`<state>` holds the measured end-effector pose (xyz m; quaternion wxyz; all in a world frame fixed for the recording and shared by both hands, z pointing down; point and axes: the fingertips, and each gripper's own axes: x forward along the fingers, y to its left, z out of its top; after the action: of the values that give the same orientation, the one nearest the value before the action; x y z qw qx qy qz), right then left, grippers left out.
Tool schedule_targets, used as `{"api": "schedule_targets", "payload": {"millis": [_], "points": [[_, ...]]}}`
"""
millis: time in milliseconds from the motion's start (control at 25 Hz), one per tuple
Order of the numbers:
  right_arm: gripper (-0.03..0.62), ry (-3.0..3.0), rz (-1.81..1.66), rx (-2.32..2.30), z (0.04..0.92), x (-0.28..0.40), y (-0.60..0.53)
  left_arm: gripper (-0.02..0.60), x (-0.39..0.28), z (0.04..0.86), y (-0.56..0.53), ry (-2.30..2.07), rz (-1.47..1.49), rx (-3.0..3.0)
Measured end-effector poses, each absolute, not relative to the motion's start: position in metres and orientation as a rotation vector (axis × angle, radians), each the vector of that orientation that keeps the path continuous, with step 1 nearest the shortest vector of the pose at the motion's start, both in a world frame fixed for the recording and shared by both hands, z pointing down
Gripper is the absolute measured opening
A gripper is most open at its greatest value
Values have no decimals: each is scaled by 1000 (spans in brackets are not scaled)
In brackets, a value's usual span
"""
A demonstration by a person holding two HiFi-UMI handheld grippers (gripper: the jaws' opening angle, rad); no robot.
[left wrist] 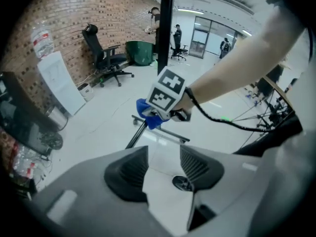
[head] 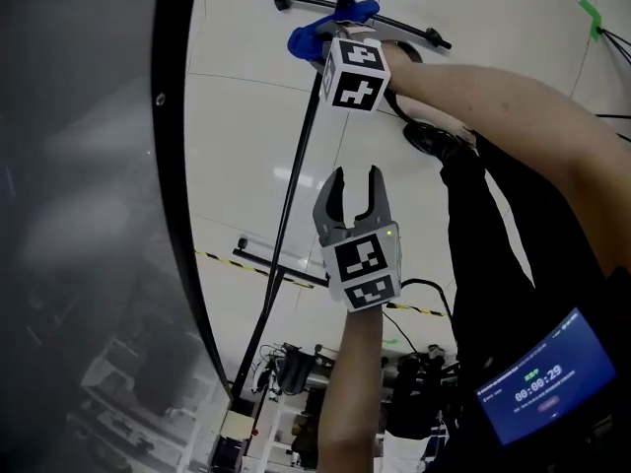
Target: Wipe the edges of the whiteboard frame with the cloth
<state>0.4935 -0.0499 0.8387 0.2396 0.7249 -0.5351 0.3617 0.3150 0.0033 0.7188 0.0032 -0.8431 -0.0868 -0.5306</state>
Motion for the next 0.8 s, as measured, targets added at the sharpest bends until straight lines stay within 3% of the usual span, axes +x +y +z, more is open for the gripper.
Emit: {"api": "schedule_targets", "payload": {"millis": [240, 800], "points": [[117, -1561, 992, 1933, 849, 480, -52, 201, 286, 734, 2, -123, -1767, -2684], [117, -1440, 966, 1950, 842, 469, -84, 201, 250, 703, -41, -164, -1565, -2746]]}}
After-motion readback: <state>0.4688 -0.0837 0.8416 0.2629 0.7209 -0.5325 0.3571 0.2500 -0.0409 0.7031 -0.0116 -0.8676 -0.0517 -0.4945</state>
